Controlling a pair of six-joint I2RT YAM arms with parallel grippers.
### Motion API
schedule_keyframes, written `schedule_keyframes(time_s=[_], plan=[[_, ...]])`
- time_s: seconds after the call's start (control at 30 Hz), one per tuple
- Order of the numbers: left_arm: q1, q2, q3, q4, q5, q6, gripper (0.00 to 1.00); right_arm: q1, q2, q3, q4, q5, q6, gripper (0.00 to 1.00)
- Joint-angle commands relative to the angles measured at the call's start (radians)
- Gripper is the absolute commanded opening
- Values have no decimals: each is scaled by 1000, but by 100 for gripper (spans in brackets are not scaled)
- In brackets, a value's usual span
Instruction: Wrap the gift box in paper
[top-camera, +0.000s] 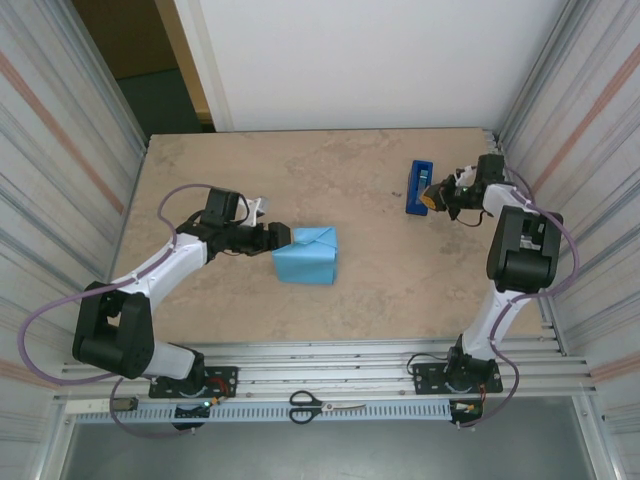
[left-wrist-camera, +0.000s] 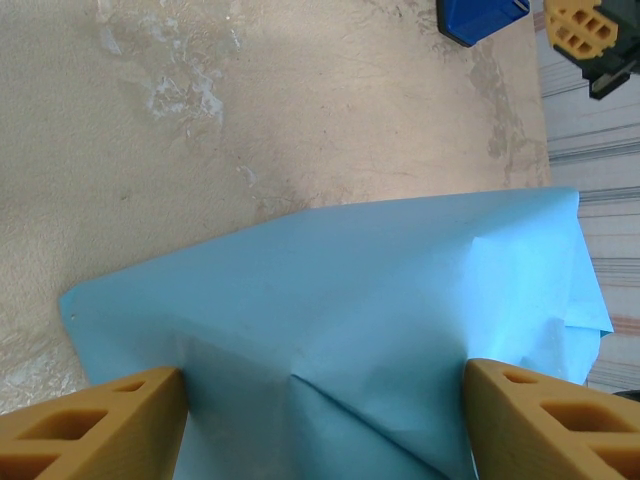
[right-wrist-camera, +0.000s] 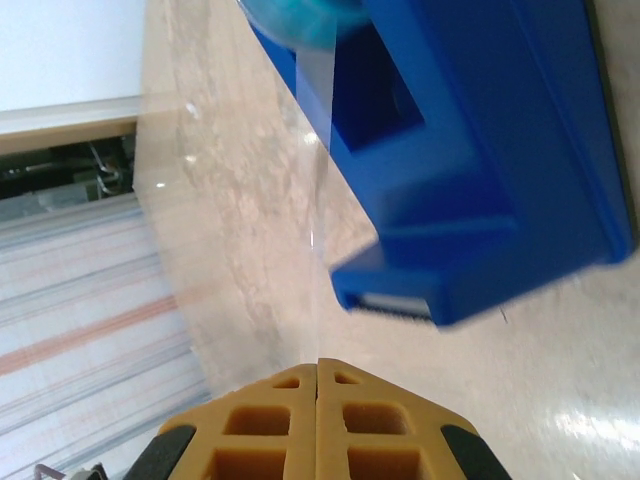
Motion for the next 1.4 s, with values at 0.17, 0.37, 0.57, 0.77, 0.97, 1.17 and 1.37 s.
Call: schedule_keyframes(time_s=[0.17,0.37,0.57,0.77,0.97,1.17,1.37], plan=[[-12,27,-43,-94,-18,44,71,16,-136,-149,-9,0,19,0],[-13,29,-43,-99,-17,46,71,19,-136,-194,3,20,13,0],[-12,30,-44,-94,-14,45,71,21,-144,-215,-10,76,-16,0],[-12,32,-43,-94,-13,46,71,27,-99,-239,16,118,-23,0],[-13,33,-43,-98,-12,51,71,37,-36,-208,62,221,-43,0],[-12,37,-43,-98,-18,51,71,29,23,-163,41,282,-57,0],[-13,36,-45,-97,-18,51,71,33,51,-110,-52,355,-107,0]])
